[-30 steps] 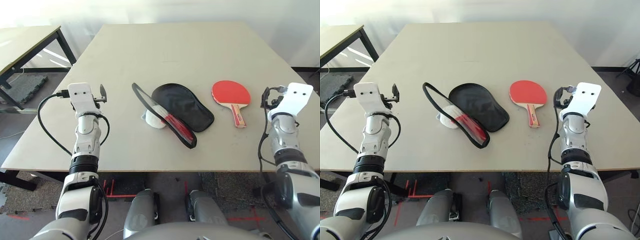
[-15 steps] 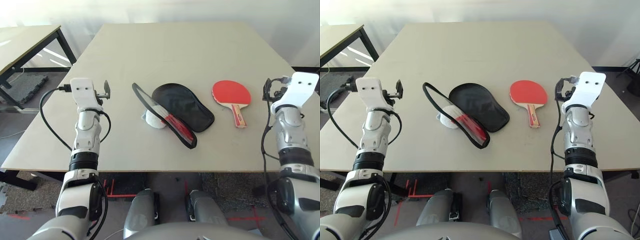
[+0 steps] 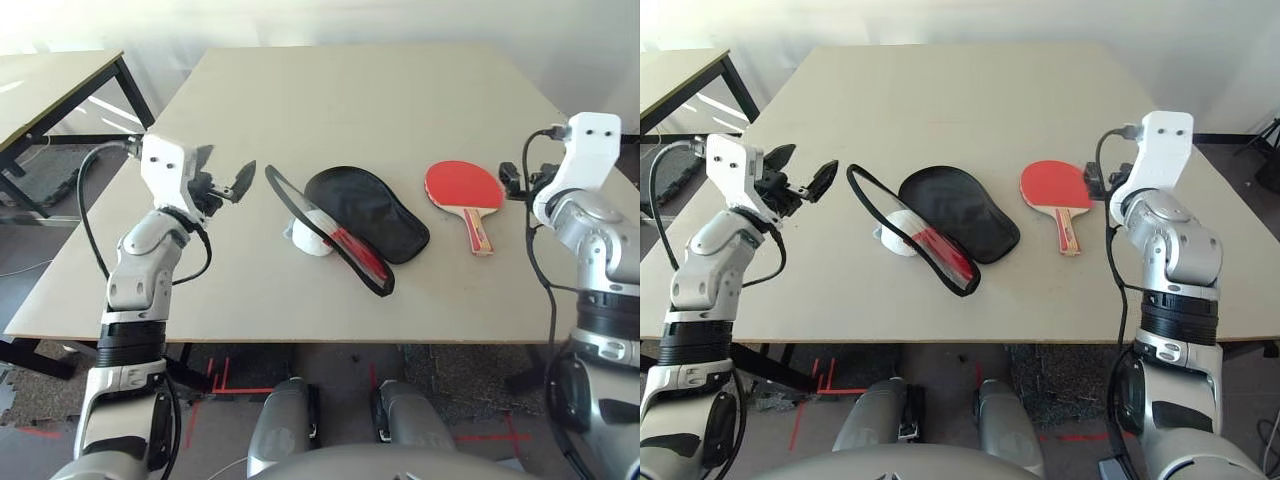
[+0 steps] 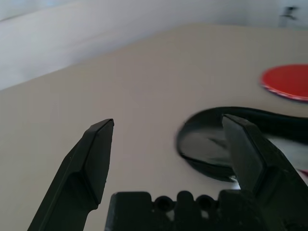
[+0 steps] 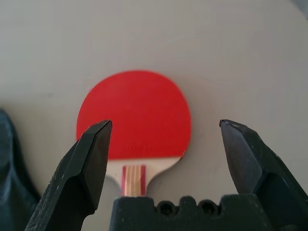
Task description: Store the ping-pong paddle in its case and zip it.
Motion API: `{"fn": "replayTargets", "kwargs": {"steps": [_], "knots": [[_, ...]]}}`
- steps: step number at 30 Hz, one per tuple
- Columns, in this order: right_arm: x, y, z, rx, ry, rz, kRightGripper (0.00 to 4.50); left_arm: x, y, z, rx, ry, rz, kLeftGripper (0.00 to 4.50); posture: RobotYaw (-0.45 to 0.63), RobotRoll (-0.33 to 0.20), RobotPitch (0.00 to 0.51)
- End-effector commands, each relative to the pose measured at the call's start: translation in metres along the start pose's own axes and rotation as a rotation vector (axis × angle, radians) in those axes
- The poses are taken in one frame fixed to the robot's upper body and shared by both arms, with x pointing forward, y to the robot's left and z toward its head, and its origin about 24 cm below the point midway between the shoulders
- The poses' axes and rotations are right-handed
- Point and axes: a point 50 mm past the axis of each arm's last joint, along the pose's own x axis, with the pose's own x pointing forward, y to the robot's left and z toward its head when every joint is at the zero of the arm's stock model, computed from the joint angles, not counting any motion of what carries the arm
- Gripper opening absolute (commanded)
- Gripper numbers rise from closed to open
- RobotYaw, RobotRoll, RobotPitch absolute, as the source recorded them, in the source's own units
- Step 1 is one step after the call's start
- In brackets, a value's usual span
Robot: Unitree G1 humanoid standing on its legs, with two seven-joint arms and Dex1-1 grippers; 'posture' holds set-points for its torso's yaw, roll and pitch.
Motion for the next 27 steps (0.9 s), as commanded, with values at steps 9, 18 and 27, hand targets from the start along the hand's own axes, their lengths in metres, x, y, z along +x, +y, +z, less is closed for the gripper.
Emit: {"fn": "replayTargets", "kwargs": {"steps": [9,18,27], "knots": [[-0.002,0.0,-0.013,0.033,0.201,-0.007,4.46,0.011,-0.02,0.028,0.045,0.119,-0.473,4.5,0.05,0.0,0.048],[0.015,0.012,-0.041,0.031,0.348,0.044,4.46,0.016,-0.037,0.022,0.085,0.172,-0.628,4.5,0.08,0.0,0.051],[0.032,0.022,-0.058,0.032,0.403,0.069,3.89,0.016,-0.041,0.016,0.068,0.192,-0.679,4.5,0.09,0.0,0.052]]}}
